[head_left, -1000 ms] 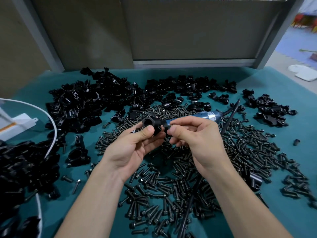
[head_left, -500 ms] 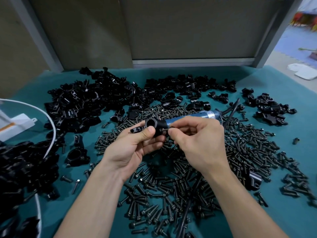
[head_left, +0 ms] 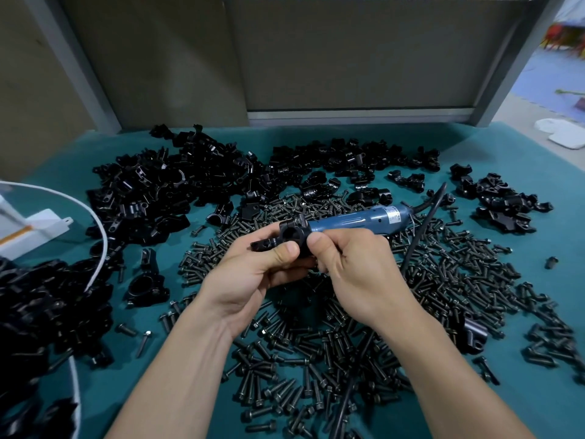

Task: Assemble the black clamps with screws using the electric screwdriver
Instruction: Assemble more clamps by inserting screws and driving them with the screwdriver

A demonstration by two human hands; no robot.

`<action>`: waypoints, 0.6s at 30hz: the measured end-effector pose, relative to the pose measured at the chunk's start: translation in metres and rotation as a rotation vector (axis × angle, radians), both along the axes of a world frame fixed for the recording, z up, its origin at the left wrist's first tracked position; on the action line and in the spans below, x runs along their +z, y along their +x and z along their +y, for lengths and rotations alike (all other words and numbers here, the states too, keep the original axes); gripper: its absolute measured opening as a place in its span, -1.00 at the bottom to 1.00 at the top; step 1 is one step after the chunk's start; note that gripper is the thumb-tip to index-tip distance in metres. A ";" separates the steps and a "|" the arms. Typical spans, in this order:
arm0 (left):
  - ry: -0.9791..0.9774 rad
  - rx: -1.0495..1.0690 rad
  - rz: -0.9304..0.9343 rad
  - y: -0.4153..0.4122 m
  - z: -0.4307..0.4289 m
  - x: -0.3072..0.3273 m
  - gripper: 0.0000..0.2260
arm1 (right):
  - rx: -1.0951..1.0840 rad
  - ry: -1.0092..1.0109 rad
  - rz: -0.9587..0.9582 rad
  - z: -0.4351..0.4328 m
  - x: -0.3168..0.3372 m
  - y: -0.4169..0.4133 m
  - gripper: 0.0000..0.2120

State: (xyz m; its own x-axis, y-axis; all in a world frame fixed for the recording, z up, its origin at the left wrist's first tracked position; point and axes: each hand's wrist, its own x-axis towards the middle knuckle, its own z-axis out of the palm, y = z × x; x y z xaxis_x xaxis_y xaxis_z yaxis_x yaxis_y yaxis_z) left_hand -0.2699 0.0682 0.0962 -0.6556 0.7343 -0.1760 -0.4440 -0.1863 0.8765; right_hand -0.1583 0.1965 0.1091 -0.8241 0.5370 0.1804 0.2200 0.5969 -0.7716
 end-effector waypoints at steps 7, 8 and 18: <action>0.004 -0.047 0.046 -0.003 -0.004 0.002 -0.75 | 0.121 -0.144 -0.092 0.006 0.011 0.008 -0.67; 0.007 -0.069 0.065 -0.004 -0.005 0.001 -0.74 | 0.125 -0.156 -0.080 0.006 0.010 0.007 -0.65; -0.030 -0.032 0.112 -0.002 -0.001 -0.005 -0.72 | 0.030 -0.081 0.070 0.003 -0.004 0.002 -0.72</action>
